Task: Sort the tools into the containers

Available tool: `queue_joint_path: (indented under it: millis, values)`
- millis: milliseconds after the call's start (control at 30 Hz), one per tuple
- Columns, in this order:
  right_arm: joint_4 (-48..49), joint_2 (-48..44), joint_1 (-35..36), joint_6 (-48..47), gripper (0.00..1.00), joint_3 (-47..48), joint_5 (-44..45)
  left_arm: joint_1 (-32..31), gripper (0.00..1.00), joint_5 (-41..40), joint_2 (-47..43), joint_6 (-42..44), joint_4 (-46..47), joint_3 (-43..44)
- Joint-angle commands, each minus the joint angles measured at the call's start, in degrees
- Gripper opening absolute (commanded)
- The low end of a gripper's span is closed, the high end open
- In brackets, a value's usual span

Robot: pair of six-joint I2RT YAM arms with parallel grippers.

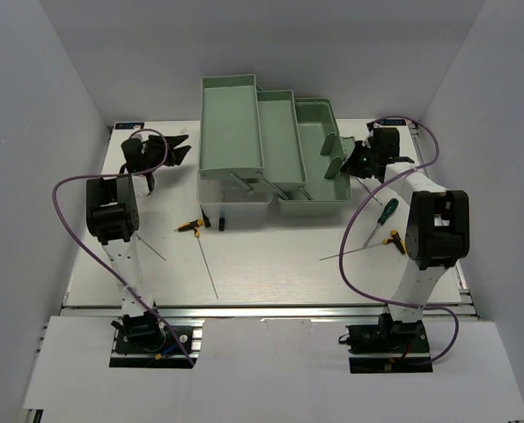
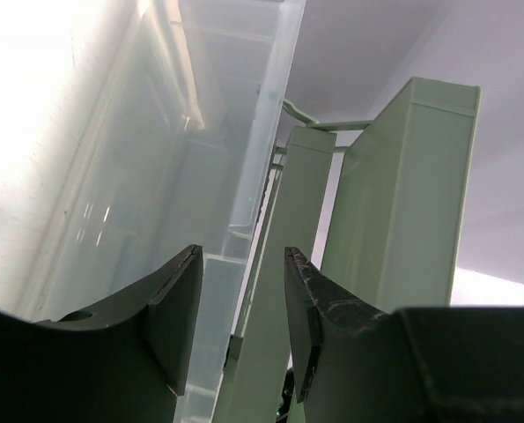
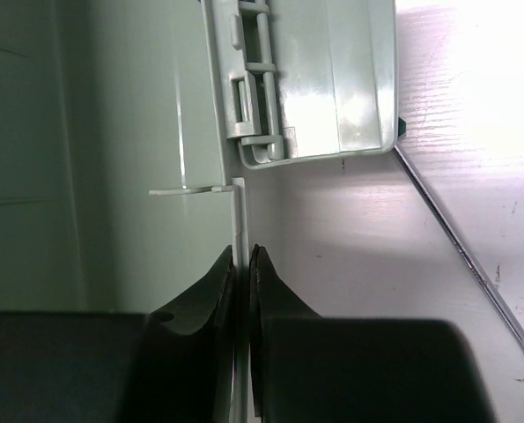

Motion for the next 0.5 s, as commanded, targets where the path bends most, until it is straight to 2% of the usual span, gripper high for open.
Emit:
queue_joint_path:
  millis: [0,33,67,100,133,167,200,300,467]
  values:
    - [-3.21,-0.52,-1.33,1.96,0.00,-1.81,0.50,0.76,0.52,2.74,-3.89,2.35,-1.30,-1.96]
    - [-3.03,-0.52,-1.42,0.13,0.00,-1.55,-0.72,1.02,0.53,3.53,-5.21,3.93,-3.05,-2.58]
    - [-2.95,-0.61,-1.51,-1.19,0.08,-1.37,-1.77,1.11,0.53,3.54,-6.70,9.25,-5.77,-3.11]
    - [-2.94,-0.70,-1.59,-2.51,0.37,-1.11,-3.00,1.20,0.53,3.28,-10.20,12.88,-13.19,-3.72]
    - [-3.03,-0.87,-1.77,-4.00,0.46,-0.85,-6.23,1.28,0.54,2.15,-12.06,16.39,-17.53,-3.64]
    - [-3.03,-1.13,-1.86,-6.80,0.56,-0.41,-7.75,1.28,0.54,1.00,-13.82,23.48,-22.27,-3.56]
    - [-2.95,-2.01,-1.94,-8.05,0.71,-0.32,-8.81,1.28,0.54,-0.31,-17.49,26.77,-29.97,-3.47]
    - [-2.33,-4.29,-1.95,-13.58,0.87,-0.32,-11.36,1.28,0.55,-6.73,-23.22,35.31,-41.45,-4.60]
    - [-4.08,-7.90,-2.91,-21.57,0.89,1.17,-13.38,0.41,0.55,-17.79,-36.84,43.13,-52.17,-10.58]
